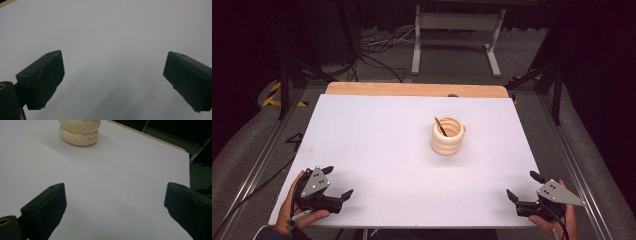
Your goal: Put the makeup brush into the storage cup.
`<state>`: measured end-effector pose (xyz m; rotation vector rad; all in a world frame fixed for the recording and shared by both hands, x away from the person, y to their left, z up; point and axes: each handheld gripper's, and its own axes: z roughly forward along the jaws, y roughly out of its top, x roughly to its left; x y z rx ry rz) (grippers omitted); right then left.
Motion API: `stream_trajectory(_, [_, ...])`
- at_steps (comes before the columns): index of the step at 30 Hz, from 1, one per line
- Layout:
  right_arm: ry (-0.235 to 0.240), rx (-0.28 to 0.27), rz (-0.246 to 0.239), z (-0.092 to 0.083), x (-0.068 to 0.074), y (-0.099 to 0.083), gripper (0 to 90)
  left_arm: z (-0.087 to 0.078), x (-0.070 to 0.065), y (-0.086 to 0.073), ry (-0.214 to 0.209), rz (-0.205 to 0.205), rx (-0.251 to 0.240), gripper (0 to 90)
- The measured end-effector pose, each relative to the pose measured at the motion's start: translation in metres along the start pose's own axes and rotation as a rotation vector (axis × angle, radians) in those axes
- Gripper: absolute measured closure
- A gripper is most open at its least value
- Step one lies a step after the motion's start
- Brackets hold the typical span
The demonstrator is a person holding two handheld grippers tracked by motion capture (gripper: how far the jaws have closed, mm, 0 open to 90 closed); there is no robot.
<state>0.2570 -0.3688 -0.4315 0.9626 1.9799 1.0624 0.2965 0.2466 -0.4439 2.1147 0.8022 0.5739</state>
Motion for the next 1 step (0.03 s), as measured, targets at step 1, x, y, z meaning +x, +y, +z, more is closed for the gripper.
stream_trajectory(1, [0.002,0.002,-0.001,0.0004,0.0001,0.0001,4.6,0.0,0.0004,0.0001,-0.001,-0.003,-0.001,4.6])
